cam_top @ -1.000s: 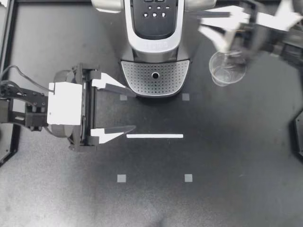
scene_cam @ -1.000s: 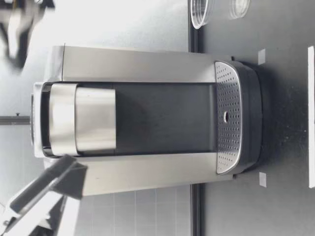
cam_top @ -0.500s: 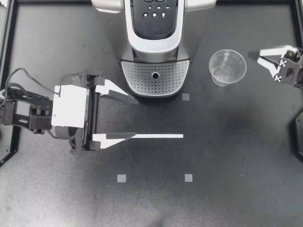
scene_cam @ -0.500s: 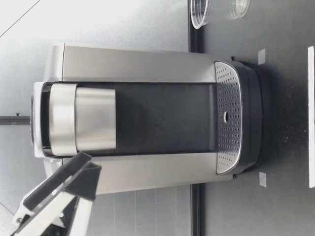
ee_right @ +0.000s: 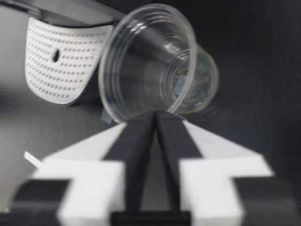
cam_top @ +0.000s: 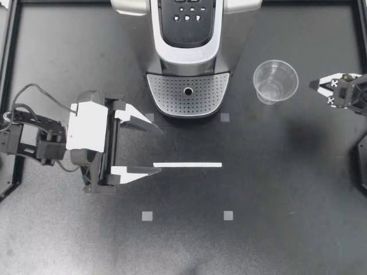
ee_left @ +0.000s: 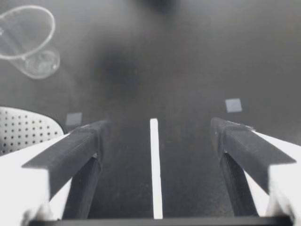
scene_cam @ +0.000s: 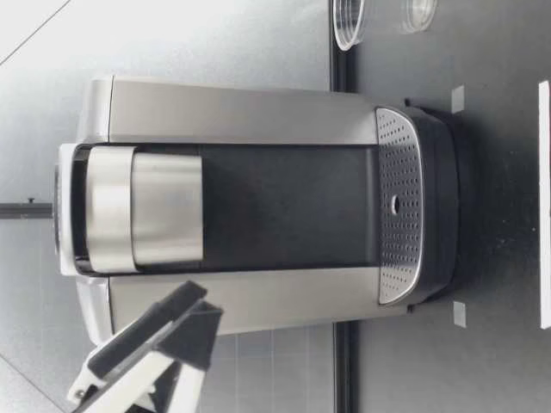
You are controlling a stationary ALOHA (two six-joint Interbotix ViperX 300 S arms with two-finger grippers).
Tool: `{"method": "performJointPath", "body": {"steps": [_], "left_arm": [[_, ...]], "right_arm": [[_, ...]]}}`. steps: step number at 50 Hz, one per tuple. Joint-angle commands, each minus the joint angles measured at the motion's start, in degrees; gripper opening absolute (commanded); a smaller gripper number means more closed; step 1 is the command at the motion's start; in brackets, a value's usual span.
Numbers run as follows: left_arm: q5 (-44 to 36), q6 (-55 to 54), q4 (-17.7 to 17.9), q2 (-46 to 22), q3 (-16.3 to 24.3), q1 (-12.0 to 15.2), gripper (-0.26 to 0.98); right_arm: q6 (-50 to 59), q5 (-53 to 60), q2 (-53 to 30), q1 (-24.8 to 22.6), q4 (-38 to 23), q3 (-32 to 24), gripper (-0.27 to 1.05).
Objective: Place the coffee capsule inside the capsule container, then place the cup onto the center of the cup tray, then push the 'Hot Water' and 'Travel Mug' buttons.
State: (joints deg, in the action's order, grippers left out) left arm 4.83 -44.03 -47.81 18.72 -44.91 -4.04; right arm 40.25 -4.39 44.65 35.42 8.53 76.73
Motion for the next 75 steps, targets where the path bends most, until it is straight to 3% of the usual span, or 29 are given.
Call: {"method": "performJointPath", "body": {"steps": [1, 9, 48, 53, 75], "left_arm": [[-0.4, 0.0, 0.1, 0.2, 0.6, 0.1, 0.79], [-0.4, -0.1, 0.4, -0.9, 0.5, 0.1, 0.79], [-0.4, 0.0, 0.4, -1.7, 0.5, 0.1, 0.79], [-0.4, 0.0, 0.4, -1.6, 0.5, 0.1, 0.79], [-0.4, 0.1, 0.4, -1.5, 0.5, 0.1, 0.79]], "right_arm": [[-0.1, 1.2, -1.1, 0.7, 0.0, -0.8, 0.45], [0.0, 2.2, -4.0, 0.7, 0.0, -1.1, 0.58], [-0.4, 5.4, -18.6, 0.7, 0.0, -6.2, 0.56], [-0.6, 5.3, -19.6, 0.6, -0.3, -6.7, 0.51], [-0.1, 3.7, -15.5, 0.5, -0.7, -6.6, 0.04]]}}
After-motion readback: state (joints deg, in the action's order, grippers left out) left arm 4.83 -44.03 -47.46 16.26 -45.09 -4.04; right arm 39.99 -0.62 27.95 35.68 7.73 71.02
